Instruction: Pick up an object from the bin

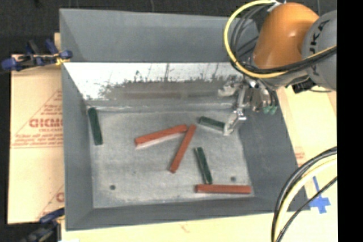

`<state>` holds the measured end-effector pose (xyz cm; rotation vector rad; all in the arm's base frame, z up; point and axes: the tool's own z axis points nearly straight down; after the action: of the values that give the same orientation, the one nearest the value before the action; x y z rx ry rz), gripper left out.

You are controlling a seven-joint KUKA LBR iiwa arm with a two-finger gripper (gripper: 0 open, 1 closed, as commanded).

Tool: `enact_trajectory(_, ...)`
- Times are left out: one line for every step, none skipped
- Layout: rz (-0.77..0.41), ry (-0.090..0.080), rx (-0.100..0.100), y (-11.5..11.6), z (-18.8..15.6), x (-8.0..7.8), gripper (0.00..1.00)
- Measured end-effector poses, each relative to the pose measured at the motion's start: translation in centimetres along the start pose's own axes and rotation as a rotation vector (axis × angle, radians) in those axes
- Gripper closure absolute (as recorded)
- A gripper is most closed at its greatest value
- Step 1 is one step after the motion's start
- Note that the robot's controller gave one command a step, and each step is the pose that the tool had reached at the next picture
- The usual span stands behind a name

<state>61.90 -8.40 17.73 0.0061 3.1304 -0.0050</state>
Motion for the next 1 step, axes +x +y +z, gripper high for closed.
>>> enact_trajectory(0.171, 0.012, -0.004, -1.27, 3.24, -0.02, 0.00)
